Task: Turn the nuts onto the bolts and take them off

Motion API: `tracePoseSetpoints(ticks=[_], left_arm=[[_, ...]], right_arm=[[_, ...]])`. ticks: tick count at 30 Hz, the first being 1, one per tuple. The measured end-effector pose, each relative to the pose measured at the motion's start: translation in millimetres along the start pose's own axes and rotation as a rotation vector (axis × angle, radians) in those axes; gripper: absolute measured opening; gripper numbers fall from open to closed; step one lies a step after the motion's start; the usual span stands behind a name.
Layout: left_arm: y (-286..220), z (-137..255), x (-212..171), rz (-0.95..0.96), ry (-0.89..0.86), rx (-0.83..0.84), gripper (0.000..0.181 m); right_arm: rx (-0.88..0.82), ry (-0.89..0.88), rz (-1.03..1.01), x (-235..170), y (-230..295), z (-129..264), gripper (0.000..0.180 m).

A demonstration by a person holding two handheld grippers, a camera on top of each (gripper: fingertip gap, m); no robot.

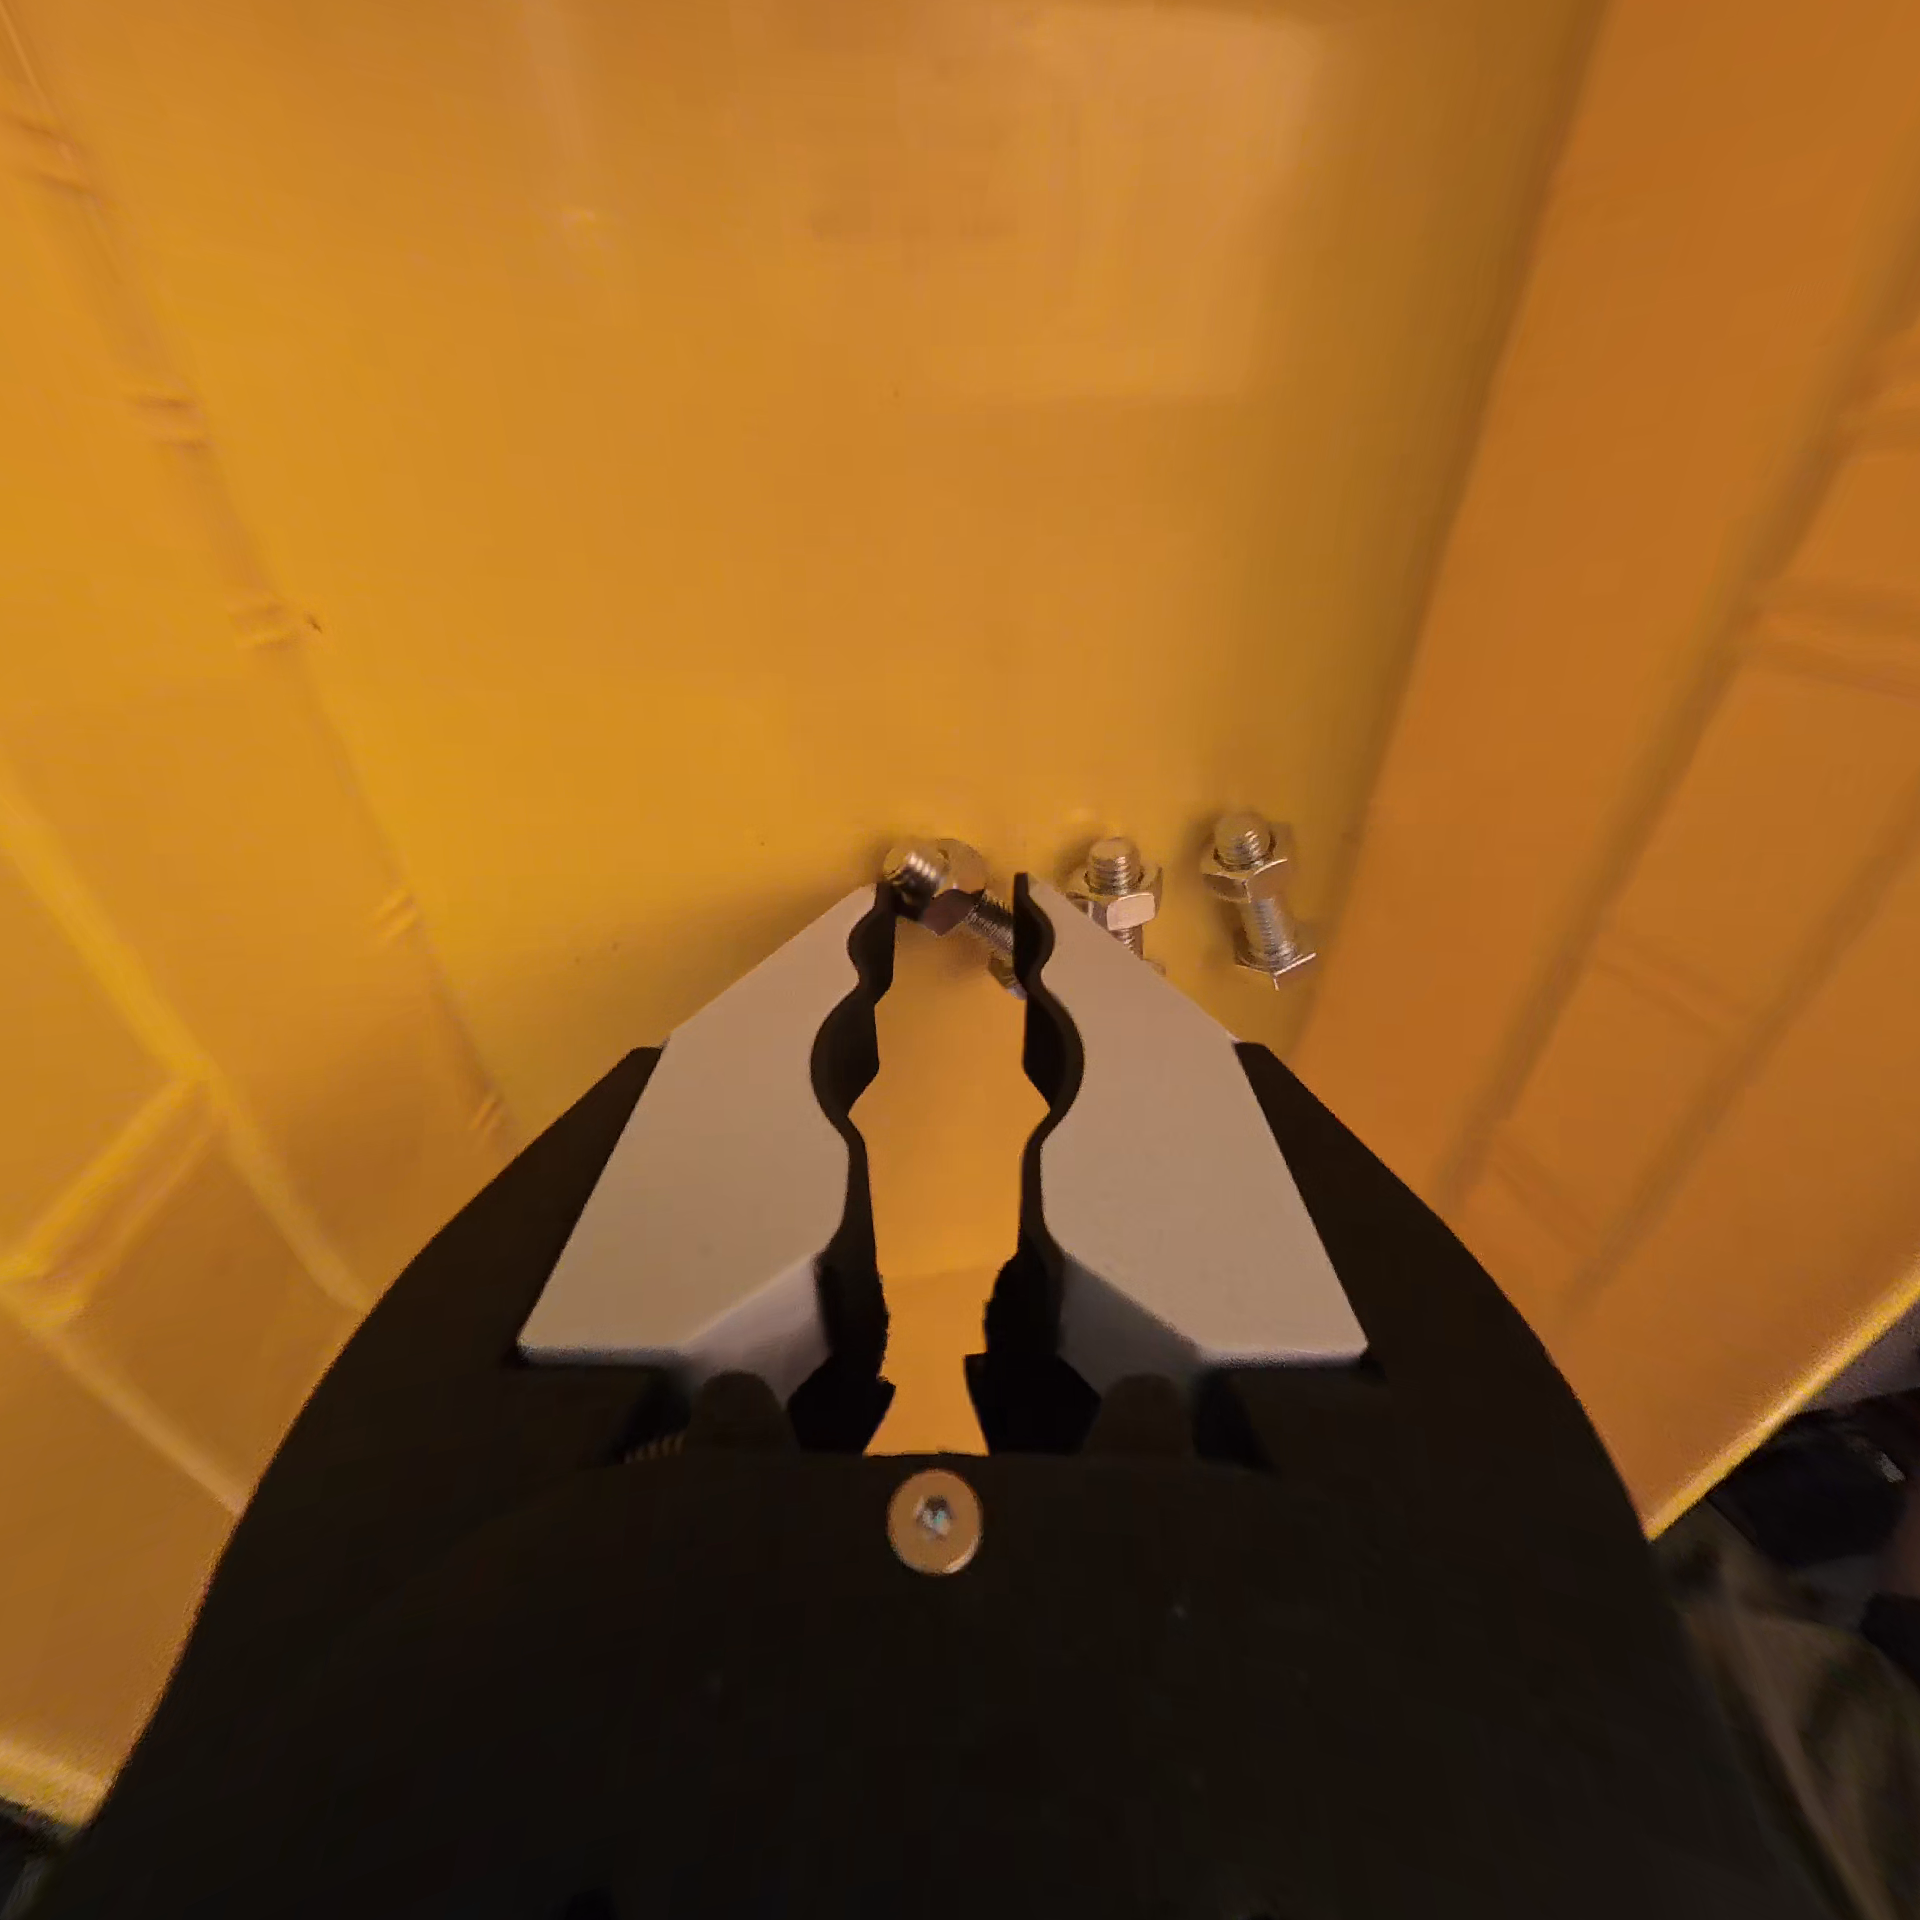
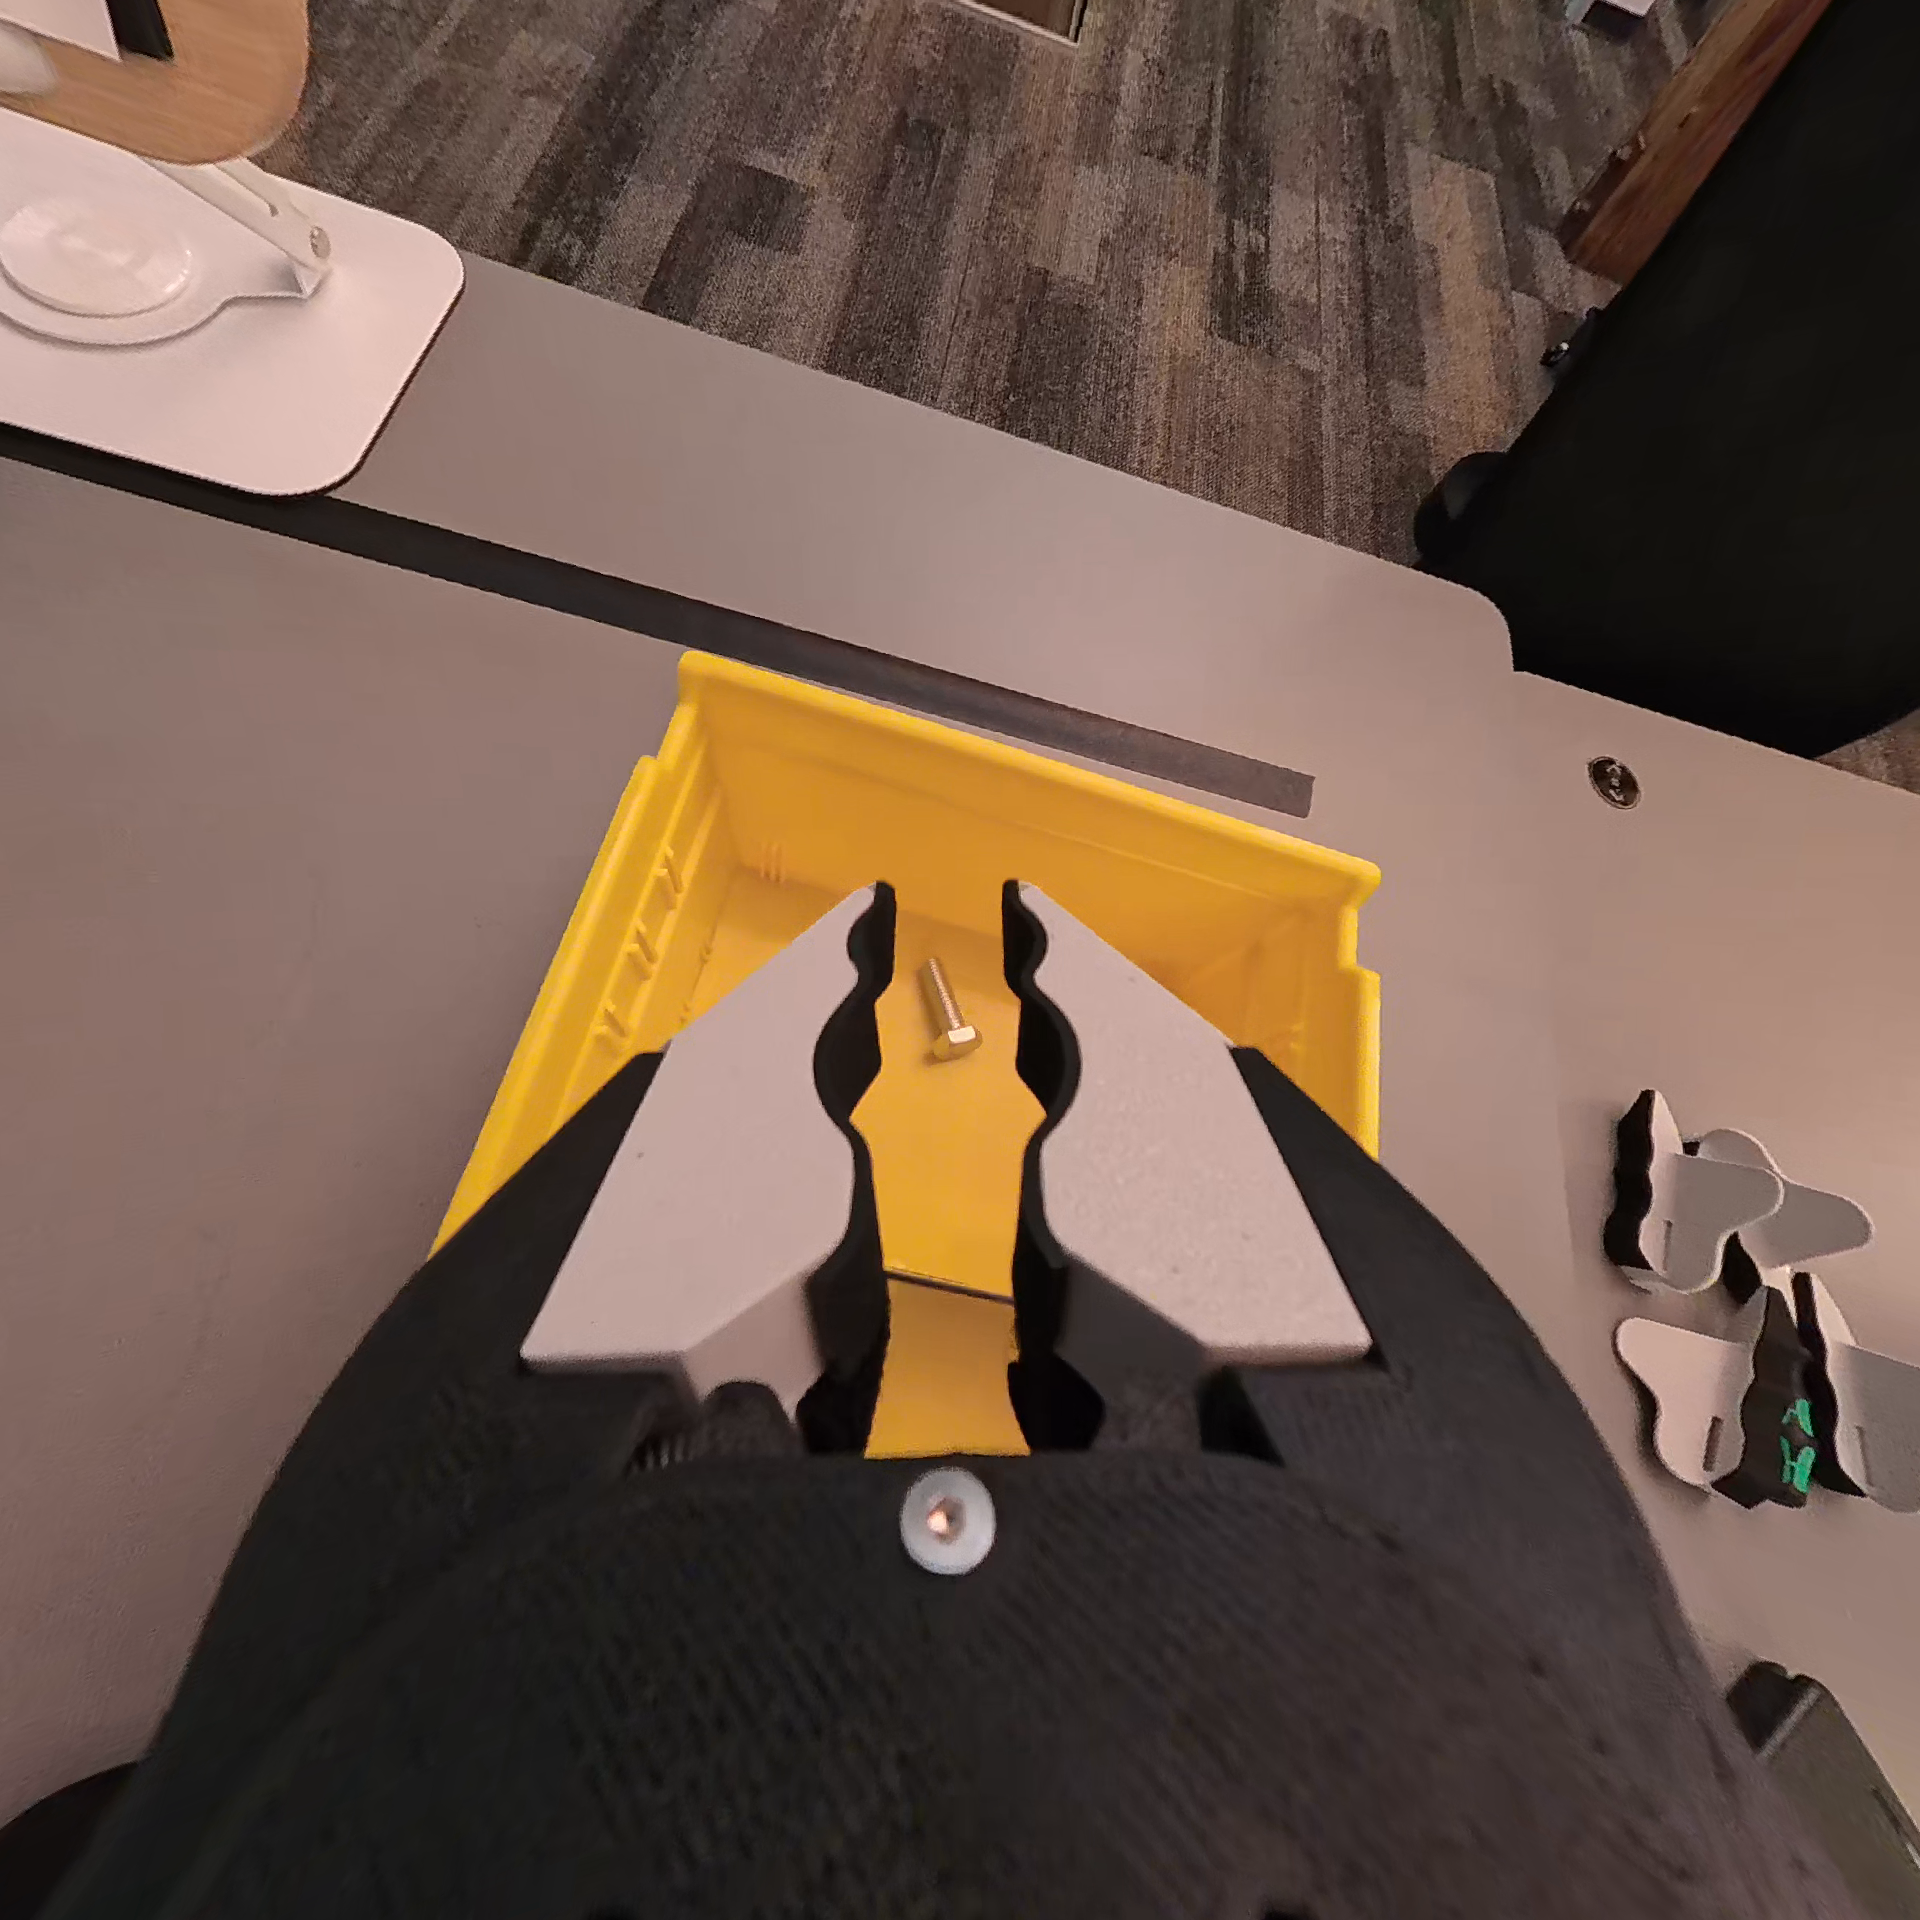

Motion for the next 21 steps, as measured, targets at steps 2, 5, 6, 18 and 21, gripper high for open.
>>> tracePoseSetpoints(ticks=[2, 5, 6, 18, 21], left_arm=[[-2.5, -0.5, 0.4, -0.021, 0.012, 0.037, 0.020], [-6.7, -1.1, 0.6, -0.080, 0.039, 0.093, 0.019], [-7.3, -0.8, 0.1, -0.092, 0.050, 0.108, 0.019], [-123.9, 118.2, -62.1, -0.597, -0.608, 0.018, 0.019], [-200.6, 141.4, -96.2, -0.973, -0.854, -0.201, 0.019]], right_arm=[[-0.006, 0.001, 0.001, -0.5, -0.4, 0.8, 0.020], [0.002, -0.017, 0.004, 1.3, 1.1, 4.3, 0.020], [0.001, -0.025, 0.007, 2.4, 2.0, 5.9, 0.020], [0.023, -0.482, 0.157, 42.9, 53.6, 78.6, 0.020], [0.376, -0.724, 0.250, 53.8, 101.6, 114.2, 0.020]])
Point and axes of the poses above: each gripper's, where its closed fingertips meet, z back along the fingers, x out of its top, y = z × x across the jaws, the point moved 9 cm from there along z, back along the fingers, and after that the axes turned 12 degrees about y, right-handed, at the moved point
